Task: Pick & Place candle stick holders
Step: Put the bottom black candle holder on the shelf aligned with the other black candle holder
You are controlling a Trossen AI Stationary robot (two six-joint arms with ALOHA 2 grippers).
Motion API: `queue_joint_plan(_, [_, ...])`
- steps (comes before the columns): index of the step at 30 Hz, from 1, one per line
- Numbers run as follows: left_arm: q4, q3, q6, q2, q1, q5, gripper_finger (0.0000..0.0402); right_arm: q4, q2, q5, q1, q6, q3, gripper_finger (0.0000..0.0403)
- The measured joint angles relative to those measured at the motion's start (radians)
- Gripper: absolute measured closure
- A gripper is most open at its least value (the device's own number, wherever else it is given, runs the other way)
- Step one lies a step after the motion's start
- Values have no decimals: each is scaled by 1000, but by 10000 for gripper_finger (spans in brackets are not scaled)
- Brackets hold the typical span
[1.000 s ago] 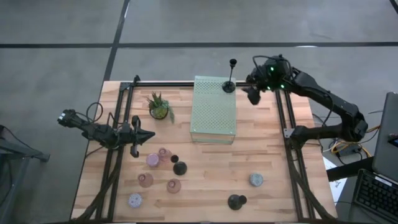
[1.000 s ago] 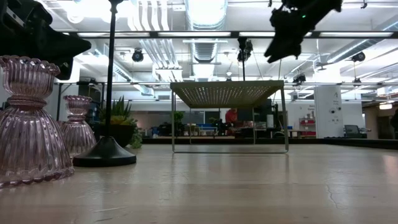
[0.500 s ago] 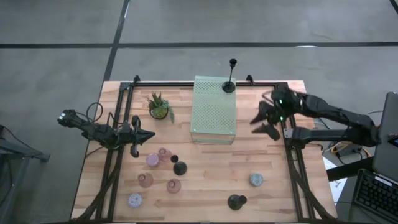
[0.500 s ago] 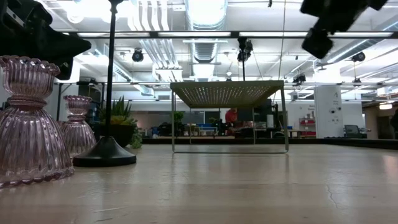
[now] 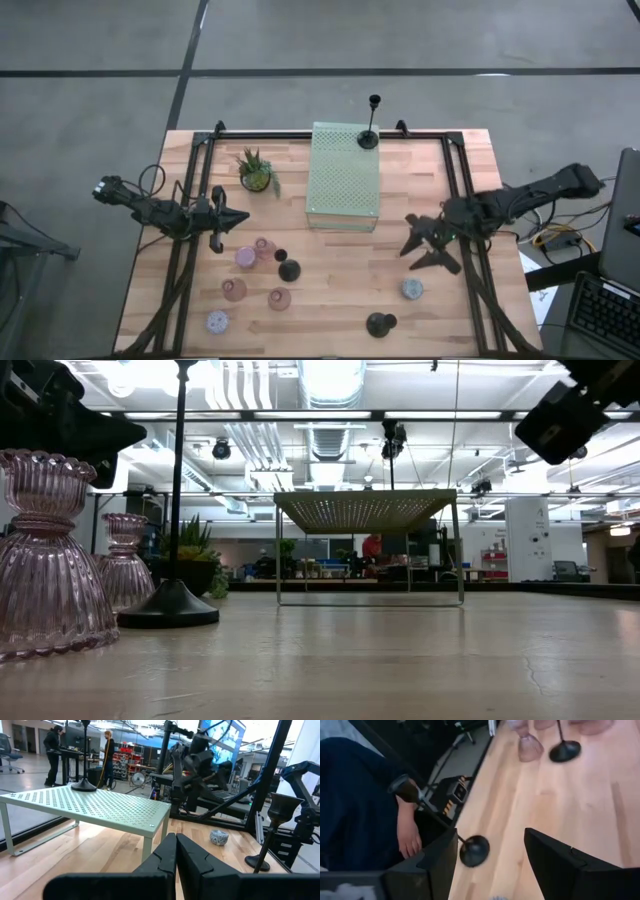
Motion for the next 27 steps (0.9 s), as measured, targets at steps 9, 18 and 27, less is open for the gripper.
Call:
queue_joint_plan(9, [0, 0, 0, 0, 0, 0, 390, 225, 160, 306, 273, -5, -56, 184])
queue_joint_plan(18, [0, 0, 0, 0, 0, 0, 390, 512, 412, 389, 396, 13, -44, 184])
queue_joint_plan(27, [0, 0, 0, 0, 0, 0, 390, 549, 607, 393, 426, 11, 76, 199])
